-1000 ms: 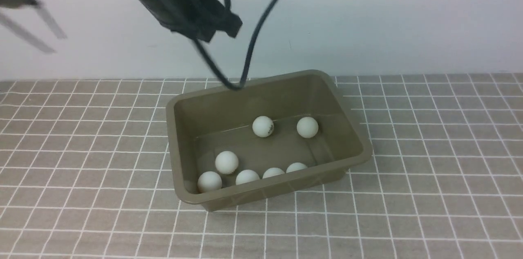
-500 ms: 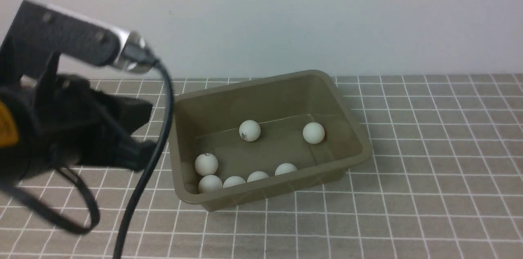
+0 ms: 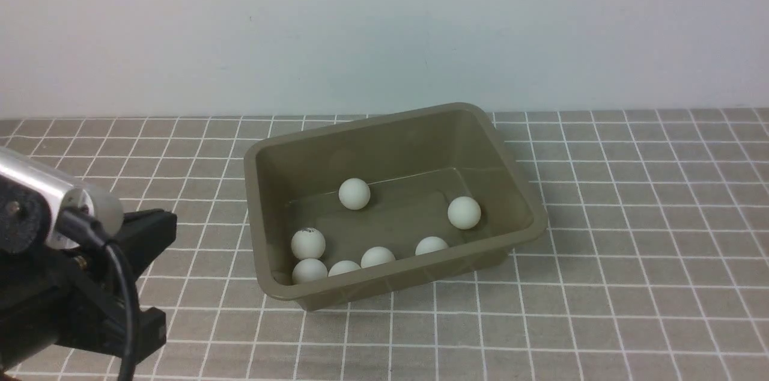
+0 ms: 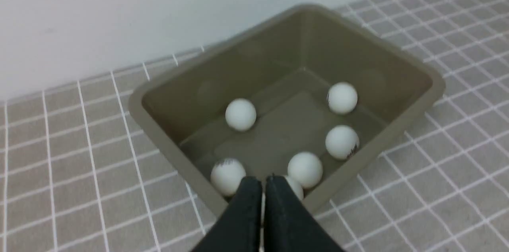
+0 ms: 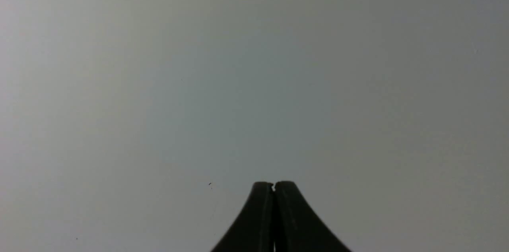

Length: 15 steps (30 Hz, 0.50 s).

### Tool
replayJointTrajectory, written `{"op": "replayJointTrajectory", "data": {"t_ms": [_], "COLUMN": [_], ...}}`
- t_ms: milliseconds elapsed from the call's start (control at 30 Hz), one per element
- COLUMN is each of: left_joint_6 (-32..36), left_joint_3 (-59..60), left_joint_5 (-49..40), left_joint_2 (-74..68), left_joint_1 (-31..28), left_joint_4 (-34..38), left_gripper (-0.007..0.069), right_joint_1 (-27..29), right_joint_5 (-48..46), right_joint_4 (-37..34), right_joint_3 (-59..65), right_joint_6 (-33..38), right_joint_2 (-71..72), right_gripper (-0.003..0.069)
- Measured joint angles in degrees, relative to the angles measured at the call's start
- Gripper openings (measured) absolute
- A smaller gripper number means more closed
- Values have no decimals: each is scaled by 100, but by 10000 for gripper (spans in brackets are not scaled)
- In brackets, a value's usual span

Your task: Put the table tennis balls into the box on the grey coffee tablecloth.

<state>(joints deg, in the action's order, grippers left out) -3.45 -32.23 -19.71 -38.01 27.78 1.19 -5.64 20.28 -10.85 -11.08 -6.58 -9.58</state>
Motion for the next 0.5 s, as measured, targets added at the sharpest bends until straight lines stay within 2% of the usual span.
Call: {"op": "replayJointTrajectory", "data": {"t_ms": [500], "left_joint_6": [0], "left_joint_3": [5], "left_joint_5": [74], "left_joint_2": [13], "left_joint_1": [0], "left_joint_4": [-19], "left_gripper": [-5], "right_joint_1": [0], "right_joint_5": [-4], "right_joint_4": [0], "right_joint_3": [0], "right_joint_6": [0], "right_joint_2": [0], "right_gripper": [-15]}}
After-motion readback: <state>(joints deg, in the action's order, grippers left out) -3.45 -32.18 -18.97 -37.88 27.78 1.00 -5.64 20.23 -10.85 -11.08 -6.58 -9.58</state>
